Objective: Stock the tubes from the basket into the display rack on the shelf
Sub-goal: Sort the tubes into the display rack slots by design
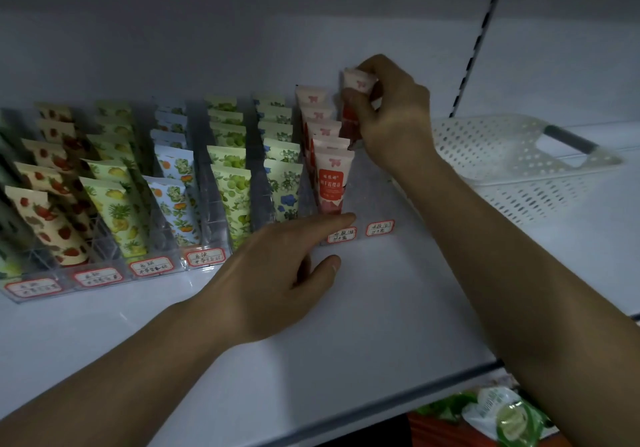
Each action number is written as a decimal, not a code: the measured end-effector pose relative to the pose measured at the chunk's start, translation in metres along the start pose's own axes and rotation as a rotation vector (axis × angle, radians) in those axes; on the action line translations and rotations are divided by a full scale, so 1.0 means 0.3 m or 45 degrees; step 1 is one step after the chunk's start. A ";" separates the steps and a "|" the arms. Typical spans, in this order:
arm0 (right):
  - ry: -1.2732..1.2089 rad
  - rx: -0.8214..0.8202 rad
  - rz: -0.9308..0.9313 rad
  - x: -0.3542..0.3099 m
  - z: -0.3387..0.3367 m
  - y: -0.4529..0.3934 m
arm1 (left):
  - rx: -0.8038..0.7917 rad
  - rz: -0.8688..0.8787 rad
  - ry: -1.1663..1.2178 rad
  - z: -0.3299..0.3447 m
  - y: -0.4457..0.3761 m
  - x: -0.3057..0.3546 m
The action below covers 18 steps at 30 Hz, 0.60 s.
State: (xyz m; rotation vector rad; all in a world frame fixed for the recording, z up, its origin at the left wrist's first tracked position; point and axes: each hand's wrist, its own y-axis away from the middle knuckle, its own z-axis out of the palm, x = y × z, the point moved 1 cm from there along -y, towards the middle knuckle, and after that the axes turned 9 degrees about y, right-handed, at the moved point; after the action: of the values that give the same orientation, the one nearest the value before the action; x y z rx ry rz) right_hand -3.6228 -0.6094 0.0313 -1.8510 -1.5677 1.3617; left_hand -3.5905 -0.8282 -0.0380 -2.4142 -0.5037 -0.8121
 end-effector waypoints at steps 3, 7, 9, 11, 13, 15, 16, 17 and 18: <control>0.165 -0.139 0.058 0.001 -0.013 -0.030 | -0.006 -0.014 0.007 0.001 0.002 -0.001; 0.318 -0.361 0.140 0.001 -0.018 -0.045 | -0.019 -0.039 0.037 0.006 0.007 0.000; 0.372 -0.481 0.158 -0.016 -0.021 -0.050 | -0.024 -0.047 0.043 0.006 0.007 -0.003; 0.445 -0.599 0.172 -0.034 -0.029 -0.070 | -0.031 -0.056 0.052 0.006 0.009 -0.003; 0.557 -0.737 0.164 -0.047 -0.044 -0.082 | -0.049 -0.049 0.046 0.005 0.012 0.001; 0.527 -0.778 0.158 -0.042 -0.079 -0.083 | -0.064 -0.034 0.031 0.001 0.013 0.009; 0.431 -0.715 0.188 -0.035 -0.114 -0.084 | -0.072 -0.028 0.030 -0.001 0.012 0.012; 0.334 -0.616 0.219 -0.021 -0.159 -0.088 | -0.074 -0.020 0.028 -0.002 0.011 0.015; 0.311 -0.551 0.233 -0.001 -0.209 -0.092 | -0.072 -0.011 0.026 -0.002 0.011 0.016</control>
State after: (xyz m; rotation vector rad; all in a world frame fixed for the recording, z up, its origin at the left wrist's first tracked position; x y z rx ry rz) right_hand -3.5860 -0.5821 0.0824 -2.3623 -1.6909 0.8594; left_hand -3.5856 -0.8303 -0.0357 -2.4541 -0.4896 -0.8640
